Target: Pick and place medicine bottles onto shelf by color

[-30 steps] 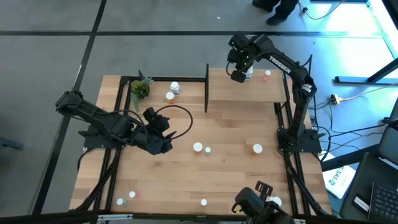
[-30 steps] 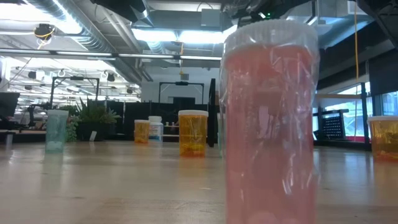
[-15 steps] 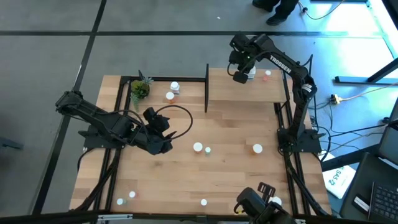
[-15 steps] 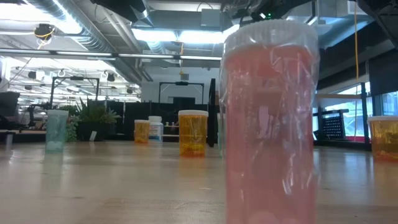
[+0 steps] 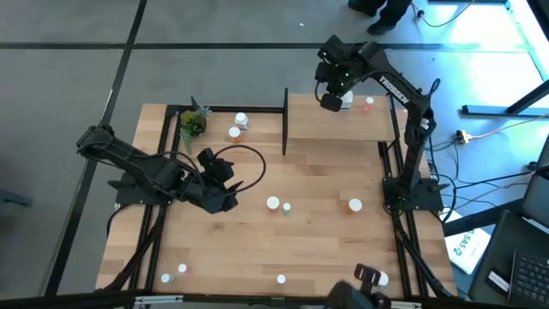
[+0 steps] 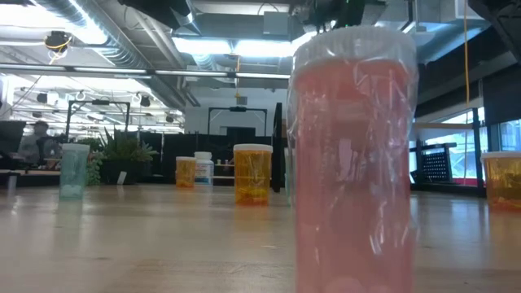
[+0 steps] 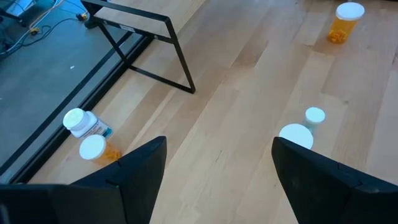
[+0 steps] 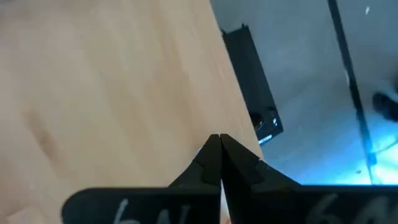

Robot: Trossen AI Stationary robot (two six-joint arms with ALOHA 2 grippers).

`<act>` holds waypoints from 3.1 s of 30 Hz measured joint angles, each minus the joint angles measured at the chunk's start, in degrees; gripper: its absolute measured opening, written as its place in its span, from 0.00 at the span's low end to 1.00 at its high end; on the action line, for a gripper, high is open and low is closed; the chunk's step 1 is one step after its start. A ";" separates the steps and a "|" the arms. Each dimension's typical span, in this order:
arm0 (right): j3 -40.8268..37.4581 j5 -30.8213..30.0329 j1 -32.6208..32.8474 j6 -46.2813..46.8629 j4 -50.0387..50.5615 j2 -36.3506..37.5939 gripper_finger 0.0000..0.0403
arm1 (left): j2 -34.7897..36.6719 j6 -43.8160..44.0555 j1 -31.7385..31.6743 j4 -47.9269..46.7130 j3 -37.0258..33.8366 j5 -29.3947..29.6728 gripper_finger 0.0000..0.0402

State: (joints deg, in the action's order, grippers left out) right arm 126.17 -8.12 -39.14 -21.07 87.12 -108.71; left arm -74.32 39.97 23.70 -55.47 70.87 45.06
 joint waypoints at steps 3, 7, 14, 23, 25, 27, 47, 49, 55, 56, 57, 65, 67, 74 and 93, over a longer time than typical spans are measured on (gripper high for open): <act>5.04 -1.70 3.15 1.78 3.15 0.42 0.01 | 0.00 0.36 0.10 -1.47 0.02 0.00 0.71; 6.64 -2.50 7.34 2.83 3.01 5.15 0.01 | 0.00 1.72 0.99 -2.67 0.00 0.00 0.71; 6.39 -0.82 14.82 8.96 2.88 13.90 0.00 | 0.00 3.37 4.22 -2.79 0.00 0.00 0.71; -7.97 2.04 28.10 15.54 2.46 24.08 0.00 | 0.00 8.06 8.77 -2.87 0.01 -1.50 0.71; -13.43 1.91 31.44 18.35 1.19 26.69 0.00 | 0.02 8.81 9.91 -2.88 0.00 -1.51 0.71; -18.82 1.80 35.13 20.45 -1.23 29.27 0.00 | 0.02 9.27 10.85 -2.92 0.00 -1.53 0.71; -38.56 -5.52 64.91 47.17 -2.20 35.76 0.00 | 0.02 9.47 13.99 -3.01 0.00 -1.51 0.71; -39.62 -4.07 65.88 47.84 -1.93 35.74 0.01 | 0.02 9.46 13.99 -3.03 0.01 -1.51 0.71; -42.93 -0.42 66.56 46.57 -4.70 35.71 0.01 | 0.02 8.54 13.94 -3.21 0.00 -1.51 0.71; -43.54 -0.37 66.56 45.89 -5.34 35.71 0.01 | 0.02 7.98 13.97 -3.21 0.00 -1.51 0.71; -44.11 -0.33 66.56 44.97 -6.22 35.74 0.01 | 0.02 7.73 13.94 -3.19 0.01 -1.51 0.71; -45.92 0.23 65.00 41.96 -13.85 35.71 0.12 | 0.02 7.63 13.94 -3.19 0.00 -1.51 0.71; -45.92 0.23 64.38 40.52 -15.85 35.71 0.17 | 0.02 7.57 13.94 -3.19 0.00 -1.51 0.71; -45.92 0.22 62.12 38.73 -18.23 35.71 0.37 | 0.02 7.45 13.94 -3.21 0.00 -1.53 0.71; -45.94 0.22 58.44 27.86 -26.42 25.08 0.48 | -0.04 7.50 13.92 -2.36 -6.71 -3.02 0.71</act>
State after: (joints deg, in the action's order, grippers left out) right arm 80.23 -7.90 19.29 6.79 60.70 -83.63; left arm -74.37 47.47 37.63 -57.83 64.16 42.04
